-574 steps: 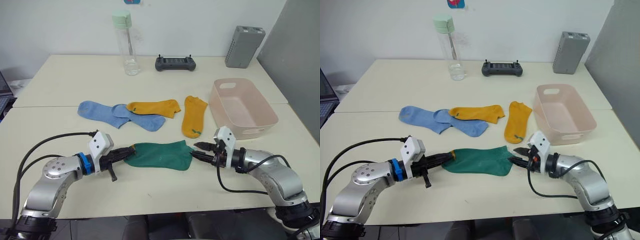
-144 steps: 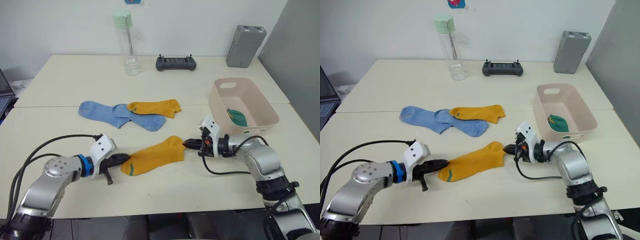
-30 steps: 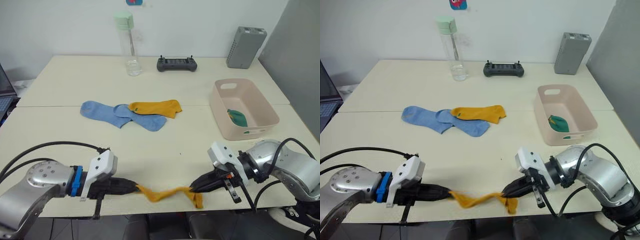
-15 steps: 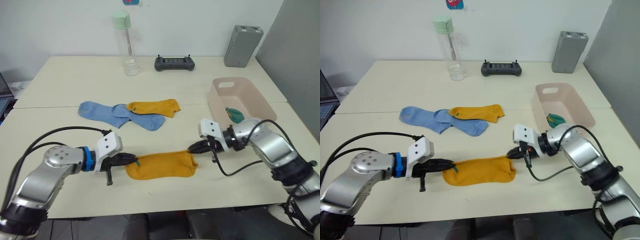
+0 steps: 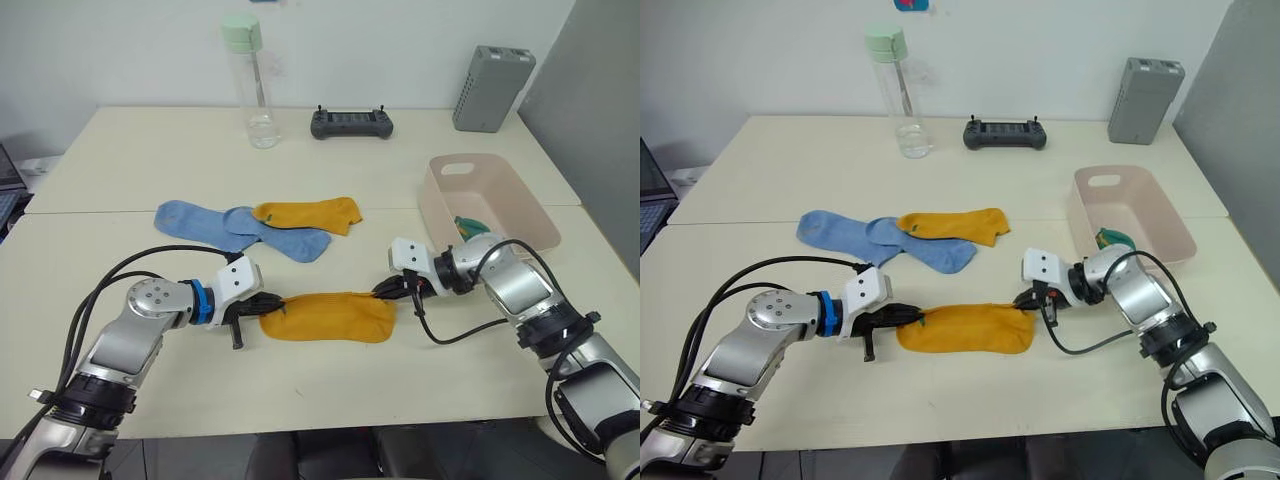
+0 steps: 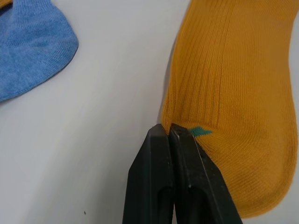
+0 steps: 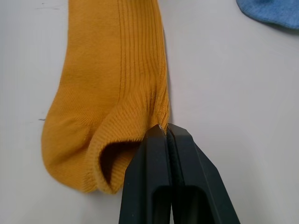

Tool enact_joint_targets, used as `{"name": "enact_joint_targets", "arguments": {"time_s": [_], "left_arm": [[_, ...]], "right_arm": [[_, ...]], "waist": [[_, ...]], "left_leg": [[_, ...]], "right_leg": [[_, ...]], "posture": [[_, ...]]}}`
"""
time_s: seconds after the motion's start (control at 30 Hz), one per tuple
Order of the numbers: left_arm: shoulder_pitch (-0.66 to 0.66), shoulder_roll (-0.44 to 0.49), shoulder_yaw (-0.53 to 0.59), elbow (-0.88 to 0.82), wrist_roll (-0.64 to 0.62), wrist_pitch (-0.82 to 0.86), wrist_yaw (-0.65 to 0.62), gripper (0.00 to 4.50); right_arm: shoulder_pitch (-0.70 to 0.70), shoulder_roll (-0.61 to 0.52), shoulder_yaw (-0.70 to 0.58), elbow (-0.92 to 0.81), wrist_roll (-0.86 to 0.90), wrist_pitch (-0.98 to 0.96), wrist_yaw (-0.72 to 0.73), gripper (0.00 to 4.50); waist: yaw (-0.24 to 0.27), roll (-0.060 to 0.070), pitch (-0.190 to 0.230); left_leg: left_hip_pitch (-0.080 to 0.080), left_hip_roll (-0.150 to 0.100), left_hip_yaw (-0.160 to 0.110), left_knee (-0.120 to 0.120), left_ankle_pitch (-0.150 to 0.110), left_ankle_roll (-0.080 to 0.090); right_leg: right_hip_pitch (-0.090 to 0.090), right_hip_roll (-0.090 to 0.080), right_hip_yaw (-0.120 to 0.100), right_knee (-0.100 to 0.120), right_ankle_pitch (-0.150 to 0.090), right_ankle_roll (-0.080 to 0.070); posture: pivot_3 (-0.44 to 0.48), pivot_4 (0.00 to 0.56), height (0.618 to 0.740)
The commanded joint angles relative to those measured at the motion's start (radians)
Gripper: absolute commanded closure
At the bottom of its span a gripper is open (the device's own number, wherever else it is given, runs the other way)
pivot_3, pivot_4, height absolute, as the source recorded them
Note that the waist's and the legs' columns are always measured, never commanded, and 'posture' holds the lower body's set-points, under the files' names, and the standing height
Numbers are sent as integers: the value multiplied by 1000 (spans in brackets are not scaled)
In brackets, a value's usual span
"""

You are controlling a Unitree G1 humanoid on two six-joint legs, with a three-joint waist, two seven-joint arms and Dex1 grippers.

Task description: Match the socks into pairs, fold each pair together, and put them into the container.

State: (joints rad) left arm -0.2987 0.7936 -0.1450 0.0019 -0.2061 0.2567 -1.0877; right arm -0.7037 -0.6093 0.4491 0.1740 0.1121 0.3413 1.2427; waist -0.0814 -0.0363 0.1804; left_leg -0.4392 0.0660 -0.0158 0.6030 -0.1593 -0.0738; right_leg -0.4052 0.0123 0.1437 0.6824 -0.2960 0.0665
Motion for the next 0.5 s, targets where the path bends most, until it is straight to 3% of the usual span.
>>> {"name": "enact_joint_targets", "arguments": {"time_s": [0.03,0.17,0.2,0.3,0.5], "left_arm": [[-39,-2,-3,30,23,-40,-19,4450],[-66,-25,6,71,30,-70,-11,4450],[-69,-31,12,75,27,-71,-8,4272],[-68,-36,37,72,13,-63,-2,3570],[-19,-5,171,-21,-77,7,23,1757]], "right_arm": [[7,-5,-47,-56,20,25,8,4500],[17,-4,-62,-64,18,34,-7,4500],[17,-2,-69,-62,16,31,-16,4500],[9,6,-111,-60,25,21,-47,3814],[21,20,-228,-106,59,24,-132,1666]], "waist": [[0,0,0],[-1,0,0],[0,0,0],[-1,0,0],[-2,0,0]], "left_leg": [[0,0,0,1,0,0],[0,0,0,5,0,0],[0,0,1,6,0,0],[0,0,1,6,0,0],[0,0,0,5,0,0]], "right_leg": [[1,0,0,0,0,1],[1,0,1,0,1,6],[1,0,1,0,2,6],[1,0,2,0,2,6],[1,0,2,0,2,5]], "posture": [[0,150,740],[0,150,740],[0,150,740],[0,150,740],[0,150,740]]}}
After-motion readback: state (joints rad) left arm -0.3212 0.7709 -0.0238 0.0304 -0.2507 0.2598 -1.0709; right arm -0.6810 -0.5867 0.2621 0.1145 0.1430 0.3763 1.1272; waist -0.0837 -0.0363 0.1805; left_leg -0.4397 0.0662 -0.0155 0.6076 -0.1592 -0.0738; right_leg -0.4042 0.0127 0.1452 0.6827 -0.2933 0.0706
